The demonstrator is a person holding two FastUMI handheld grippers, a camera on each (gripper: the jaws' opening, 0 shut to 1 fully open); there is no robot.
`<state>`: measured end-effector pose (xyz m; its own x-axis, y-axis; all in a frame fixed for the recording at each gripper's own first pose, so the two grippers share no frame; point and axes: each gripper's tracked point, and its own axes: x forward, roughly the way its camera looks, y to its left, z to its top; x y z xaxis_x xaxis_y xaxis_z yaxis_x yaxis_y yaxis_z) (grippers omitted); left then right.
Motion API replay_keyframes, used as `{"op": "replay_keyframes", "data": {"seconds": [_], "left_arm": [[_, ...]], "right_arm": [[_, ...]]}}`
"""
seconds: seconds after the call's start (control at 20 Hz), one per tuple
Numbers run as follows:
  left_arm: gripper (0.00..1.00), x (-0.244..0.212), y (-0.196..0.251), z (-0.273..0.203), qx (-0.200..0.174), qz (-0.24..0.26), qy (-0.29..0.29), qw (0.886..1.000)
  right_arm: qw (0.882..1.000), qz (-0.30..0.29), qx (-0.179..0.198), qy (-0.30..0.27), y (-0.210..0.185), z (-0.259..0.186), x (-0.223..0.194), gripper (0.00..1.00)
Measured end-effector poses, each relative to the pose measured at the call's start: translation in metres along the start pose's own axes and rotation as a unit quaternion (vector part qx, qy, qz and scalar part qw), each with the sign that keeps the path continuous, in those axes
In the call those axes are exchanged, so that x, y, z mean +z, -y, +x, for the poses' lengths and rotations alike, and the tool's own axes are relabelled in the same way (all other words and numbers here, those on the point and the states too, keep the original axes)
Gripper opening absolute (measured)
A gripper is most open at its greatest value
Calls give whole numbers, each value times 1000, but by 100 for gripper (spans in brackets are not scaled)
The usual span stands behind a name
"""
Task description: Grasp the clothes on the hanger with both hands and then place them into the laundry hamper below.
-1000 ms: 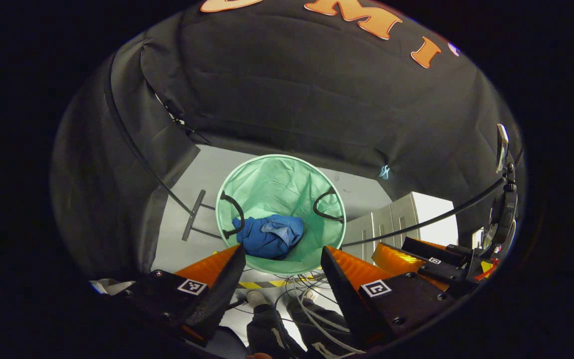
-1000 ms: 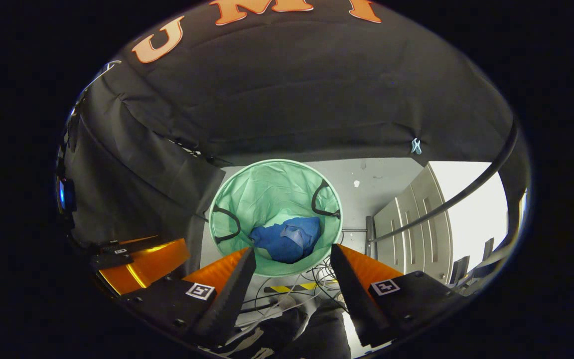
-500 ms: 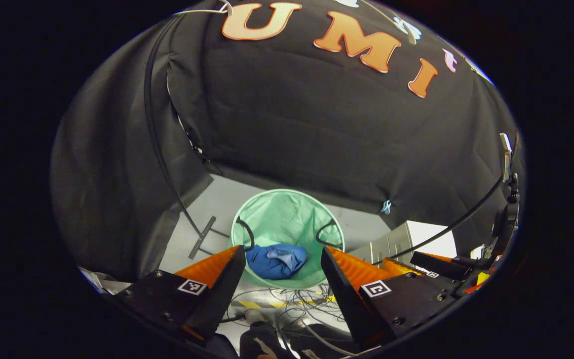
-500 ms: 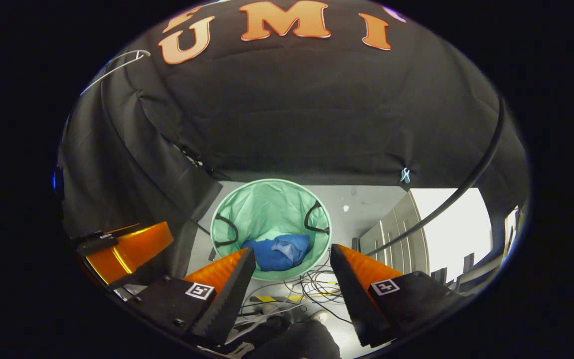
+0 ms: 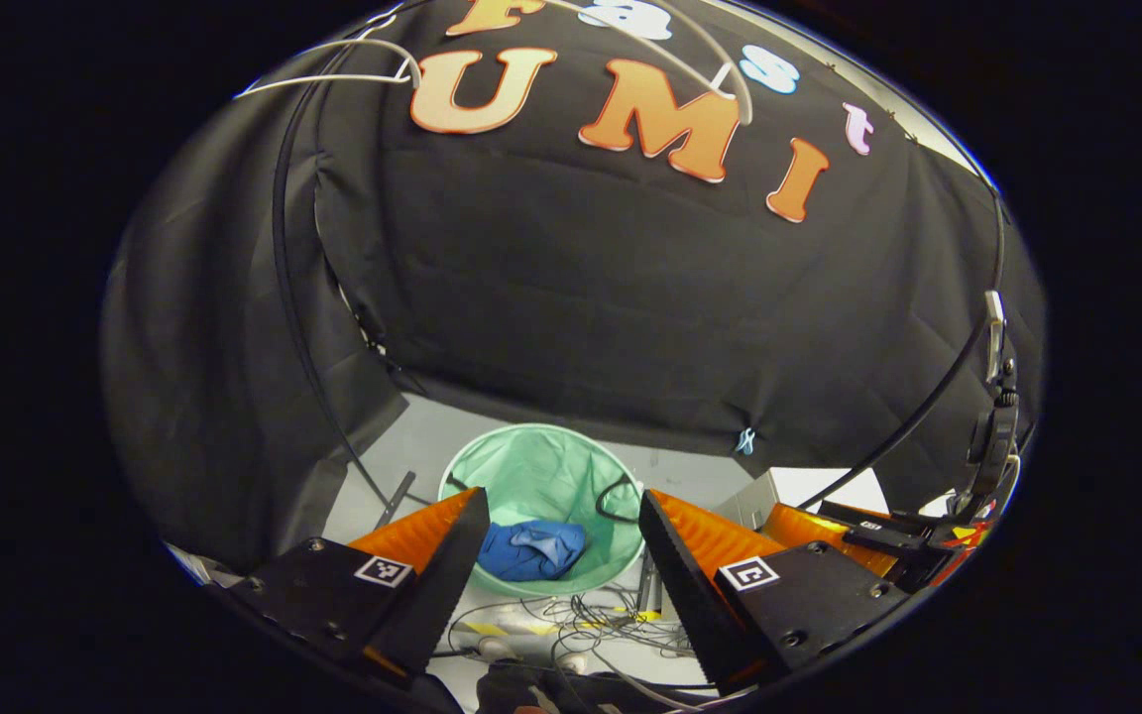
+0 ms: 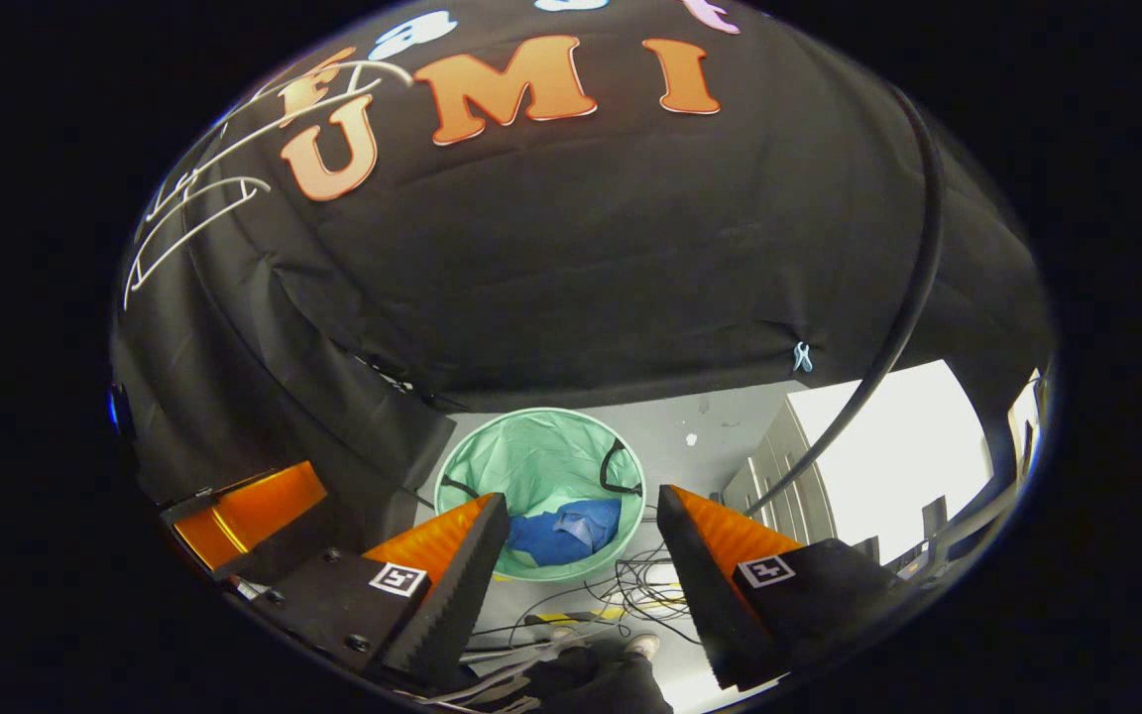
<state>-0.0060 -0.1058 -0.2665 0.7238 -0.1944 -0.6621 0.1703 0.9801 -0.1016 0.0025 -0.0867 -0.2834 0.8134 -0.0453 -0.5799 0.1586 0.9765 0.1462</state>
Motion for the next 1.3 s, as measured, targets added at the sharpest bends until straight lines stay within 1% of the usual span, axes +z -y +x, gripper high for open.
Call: {"op": "replay_keyframes", "data": {"seconds": [0.15, 0.25, 0.45, 0.6, 0.8, 0.85, 0.95, 1.05, 1.1, 1.25, 1.3], "left_arm": [[97, 36, 12, -23, 4, 17, 54, 998], [97, 63, 19, -44, 6, 29, 91, 995], [96, 108, 24, -76, 17, 52, 152, 987], [96, 138, 33, -100, 18, 52, 193, 980], [94, 172, 48, -131, 5, 44, 243, 969], [93, 178, 50, -137, -1, 45, 250, 967], [92, 188, 48, -146, -2, 55, 256, 965], [92, 199, 52, -160, -1, 61, 272, 960], [92, 205, 54, -167, -2, 61, 281, 958], [92, 215, 56, -177, -8, 58, 297, 953], [92, 217, 52, -176, -5, 60, 299, 952]], "right_arm": [[999, -18, 1, 45, 11, -25, 30, 98], [997, -29, 6, 77, 5, -43, 51, 99], [990, -31, 21, 139, -10, -86, 94, 98], [982, -51, 27, 178, -11, -113, 123, 98], [971, -72, 32, 226, -22, -153, 157, 98], [968, -76, 34, 236, -24, -160, 164, 98], [964, -80, 44, 251, -29, -171, 174, 98], [960, -80, 50, 262, -33, -180, 182, 98], [959, -80, 52, 268, -33, -187, 184, 89], [952, -82, 61, 287, -40, -197, 197, 89], [951, -83, 62, 291, -41, -198, 199, 97]]}}
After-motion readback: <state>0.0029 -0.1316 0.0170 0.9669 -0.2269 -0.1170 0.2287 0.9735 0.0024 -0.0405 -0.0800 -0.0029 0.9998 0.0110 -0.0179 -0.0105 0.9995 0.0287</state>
